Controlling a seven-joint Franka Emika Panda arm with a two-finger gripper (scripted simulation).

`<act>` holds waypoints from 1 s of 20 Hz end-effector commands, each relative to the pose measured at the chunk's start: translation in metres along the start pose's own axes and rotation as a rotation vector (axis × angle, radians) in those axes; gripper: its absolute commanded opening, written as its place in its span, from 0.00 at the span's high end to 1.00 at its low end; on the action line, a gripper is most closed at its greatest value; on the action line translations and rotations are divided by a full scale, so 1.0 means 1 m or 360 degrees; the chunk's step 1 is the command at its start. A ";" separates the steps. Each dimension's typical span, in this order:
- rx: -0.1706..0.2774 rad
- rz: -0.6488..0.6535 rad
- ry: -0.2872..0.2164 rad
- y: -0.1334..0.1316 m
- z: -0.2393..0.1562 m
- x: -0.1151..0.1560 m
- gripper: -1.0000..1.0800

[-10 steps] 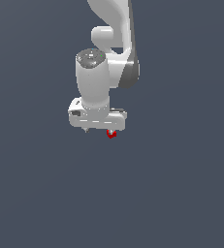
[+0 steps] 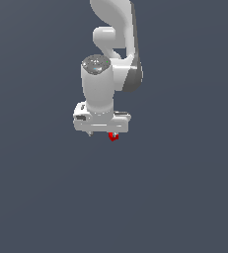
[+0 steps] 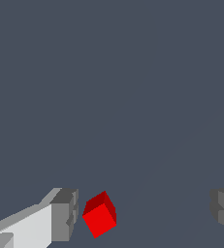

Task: Pick up the red cube and move it to a goal position.

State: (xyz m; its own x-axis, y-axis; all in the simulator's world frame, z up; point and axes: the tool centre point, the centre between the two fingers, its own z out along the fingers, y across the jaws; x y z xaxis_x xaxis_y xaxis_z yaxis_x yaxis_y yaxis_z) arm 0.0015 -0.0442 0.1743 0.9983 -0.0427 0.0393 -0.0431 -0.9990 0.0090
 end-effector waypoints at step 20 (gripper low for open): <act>0.0032 -0.0765 -0.0051 -0.040 0.134 -0.098 0.04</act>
State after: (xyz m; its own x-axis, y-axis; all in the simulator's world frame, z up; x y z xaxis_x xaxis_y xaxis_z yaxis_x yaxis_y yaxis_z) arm -0.0837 -0.0026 0.0432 0.9162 0.4007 0.0060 0.4007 -0.9162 0.0001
